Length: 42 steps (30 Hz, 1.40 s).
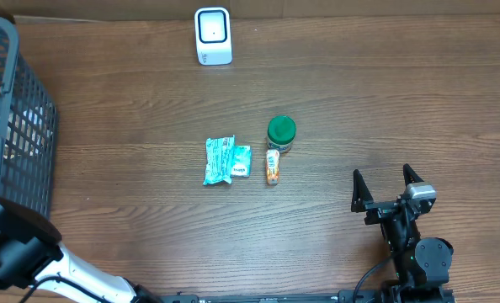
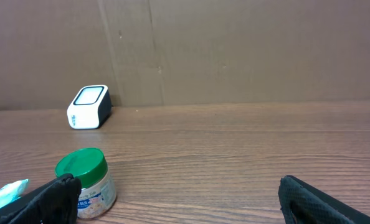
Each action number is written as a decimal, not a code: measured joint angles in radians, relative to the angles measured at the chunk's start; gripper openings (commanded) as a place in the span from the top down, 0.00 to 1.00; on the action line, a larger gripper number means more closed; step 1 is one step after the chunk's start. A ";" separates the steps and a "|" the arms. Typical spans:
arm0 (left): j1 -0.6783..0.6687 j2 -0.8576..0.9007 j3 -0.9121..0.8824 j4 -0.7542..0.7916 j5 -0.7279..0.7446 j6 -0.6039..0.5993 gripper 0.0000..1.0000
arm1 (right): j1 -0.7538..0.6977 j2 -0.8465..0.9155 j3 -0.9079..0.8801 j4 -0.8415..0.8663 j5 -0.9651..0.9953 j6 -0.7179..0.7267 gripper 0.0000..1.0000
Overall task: Scan the item barcode
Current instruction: 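Grasp clear dried-mushroom bag in basket with left gripper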
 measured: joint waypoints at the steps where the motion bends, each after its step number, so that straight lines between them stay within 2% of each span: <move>1: 0.000 0.020 -0.002 0.008 0.000 0.009 0.16 | 0.000 0.000 0.000 0.000 0.000 0.000 0.00; 16: -0.009 0.154 -0.006 0.063 0.001 0.108 0.17 | 0.000 0.000 0.000 0.000 0.000 0.000 0.00; 33: -0.069 0.304 -0.007 0.124 0.008 0.140 0.17 | 0.000 0.000 0.000 0.000 0.000 0.000 0.00; 36: -0.069 0.315 -0.007 0.126 0.008 0.154 0.21 | 0.000 0.000 0.000 0.000 0.000 0.000 0.00; 41: -0.069 0.334 -0.003 0.122 0.019 0.179 0.46 | 0.000 0.000 0.000 0.000 0.000 0.000 0.00; 42: -0.069 0.336 -0.002 0.121 0.022 0.185 0.53 | 0.000 0.000 0.000 0.000 0.000 0.000 0.00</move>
